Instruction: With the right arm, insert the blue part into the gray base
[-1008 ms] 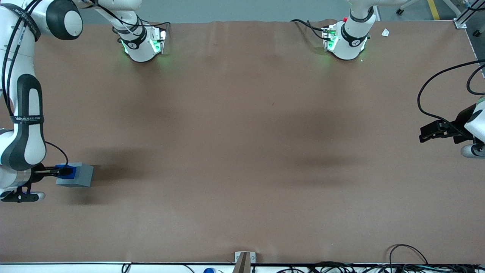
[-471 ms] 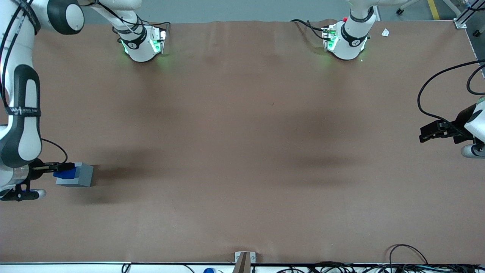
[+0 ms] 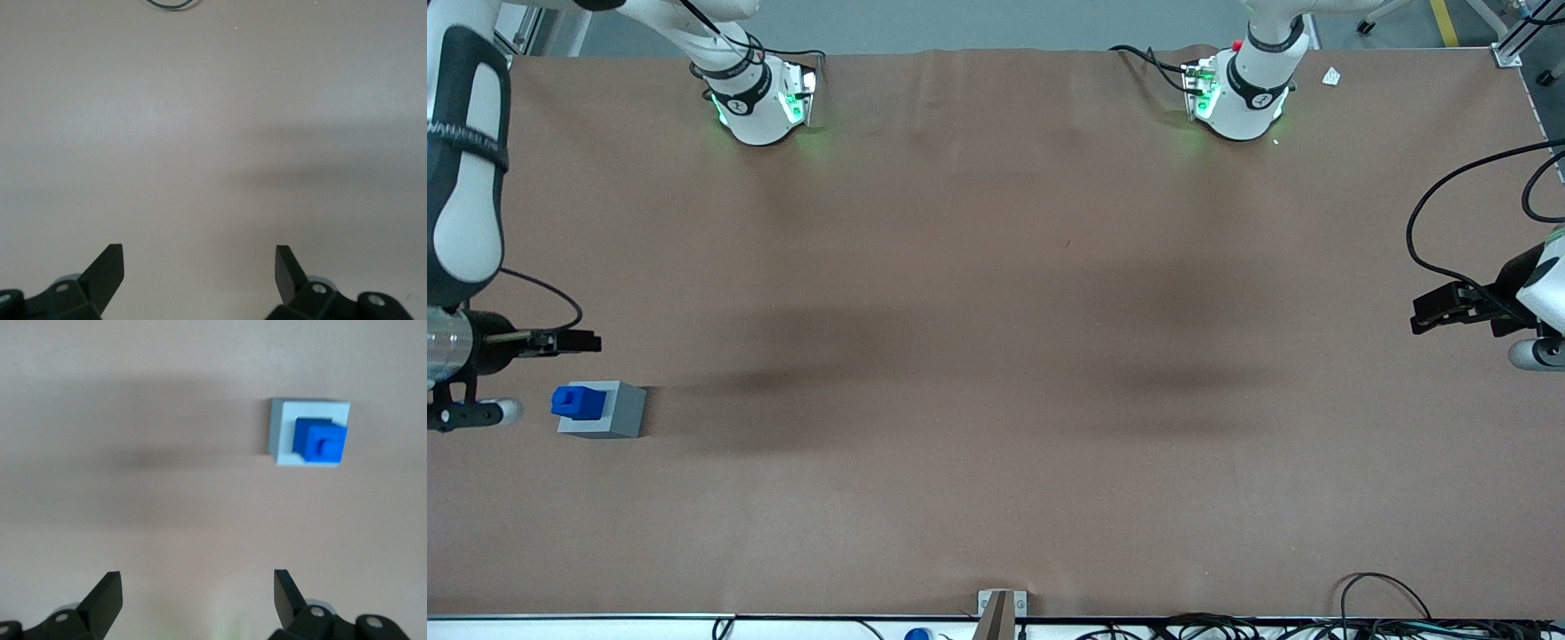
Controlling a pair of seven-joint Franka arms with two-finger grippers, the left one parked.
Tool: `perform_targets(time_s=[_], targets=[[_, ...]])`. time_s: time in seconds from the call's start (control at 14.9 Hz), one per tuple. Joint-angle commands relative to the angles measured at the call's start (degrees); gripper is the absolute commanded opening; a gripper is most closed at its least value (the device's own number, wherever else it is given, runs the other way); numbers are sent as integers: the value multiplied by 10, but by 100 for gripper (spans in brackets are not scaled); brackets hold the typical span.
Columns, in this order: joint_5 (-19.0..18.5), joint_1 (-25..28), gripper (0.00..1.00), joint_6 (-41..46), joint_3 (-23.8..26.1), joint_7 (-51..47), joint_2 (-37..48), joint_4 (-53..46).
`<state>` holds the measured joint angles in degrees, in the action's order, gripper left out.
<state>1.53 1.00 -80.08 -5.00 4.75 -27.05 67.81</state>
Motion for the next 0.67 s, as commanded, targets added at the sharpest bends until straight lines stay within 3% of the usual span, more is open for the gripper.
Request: perform_targets(time_s=[0.0,0.34,0.61], targets=[[3,38,100,-7,-3,-43,91,85],[2,47,100,-9,-3,-43,207,172],[3,47,100,-69,-3,-41,334,300]])
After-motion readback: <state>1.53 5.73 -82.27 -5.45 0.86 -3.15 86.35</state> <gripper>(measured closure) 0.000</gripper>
